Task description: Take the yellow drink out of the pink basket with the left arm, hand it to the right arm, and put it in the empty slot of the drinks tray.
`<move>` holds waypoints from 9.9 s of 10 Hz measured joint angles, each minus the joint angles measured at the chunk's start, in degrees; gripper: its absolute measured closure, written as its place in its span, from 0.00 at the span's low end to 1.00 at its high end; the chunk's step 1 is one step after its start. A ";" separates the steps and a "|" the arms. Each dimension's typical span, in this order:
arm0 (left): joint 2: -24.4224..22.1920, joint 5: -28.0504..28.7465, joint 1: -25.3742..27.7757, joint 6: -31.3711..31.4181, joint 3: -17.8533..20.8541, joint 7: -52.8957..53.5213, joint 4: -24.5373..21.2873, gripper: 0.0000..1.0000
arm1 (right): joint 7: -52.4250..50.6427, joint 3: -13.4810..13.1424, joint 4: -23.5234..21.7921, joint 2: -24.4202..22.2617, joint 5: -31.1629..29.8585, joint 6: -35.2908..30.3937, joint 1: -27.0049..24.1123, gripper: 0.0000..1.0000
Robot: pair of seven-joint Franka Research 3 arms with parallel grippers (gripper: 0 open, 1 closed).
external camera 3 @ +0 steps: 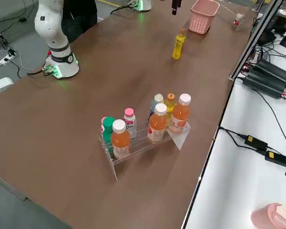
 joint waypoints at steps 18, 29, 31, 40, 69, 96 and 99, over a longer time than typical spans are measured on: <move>-0.06 -0.86 2.57 -2.65 2.84 3.75 -0.90 0.00 | 8.67 -2.17 4.07 14.23 -2.65 13.37 3.20 0.54; -0.06 -0.87 2.57 -4.30 2.73 3.69 -0.91 0.00 | 10.20 -3.02 5.84 12.52 -2.87 11.46 2.71 0.66; -0.06 -0.88 2.56 -4.31 2.73 3.69 -0.91 0.00 | 10.15 -3.07 6.18 8.03 -2.87 6.60 1.76 0.66; -0.07 -0.92 2.57 -4.32 2.70 3.69 -0.92 0.00 | -20.98 -3.39 4.78 -8.33 -3.11 -14.42 -20.37 0.66; -0.07 -0.93 2.59 -4.33 2.74 3.69 -0.93 0.00 | -29.98 -25.87 13.36 -0.01 6.82 -12.62 -39.82 0.66; -0.07 -0.93 2.59 -4.33 2.74 3.69 -0.93 0.00 | -31.01 -25.01 -3.25 2.08 8.36 8.16 -41.33 0.40; -0.07 -0.93 2.59 -4.33 2.74 3.69 -0.93 0.00 | -31.02 -25.05 -3.11 1.10 8.36 7.89 -41.32 0.01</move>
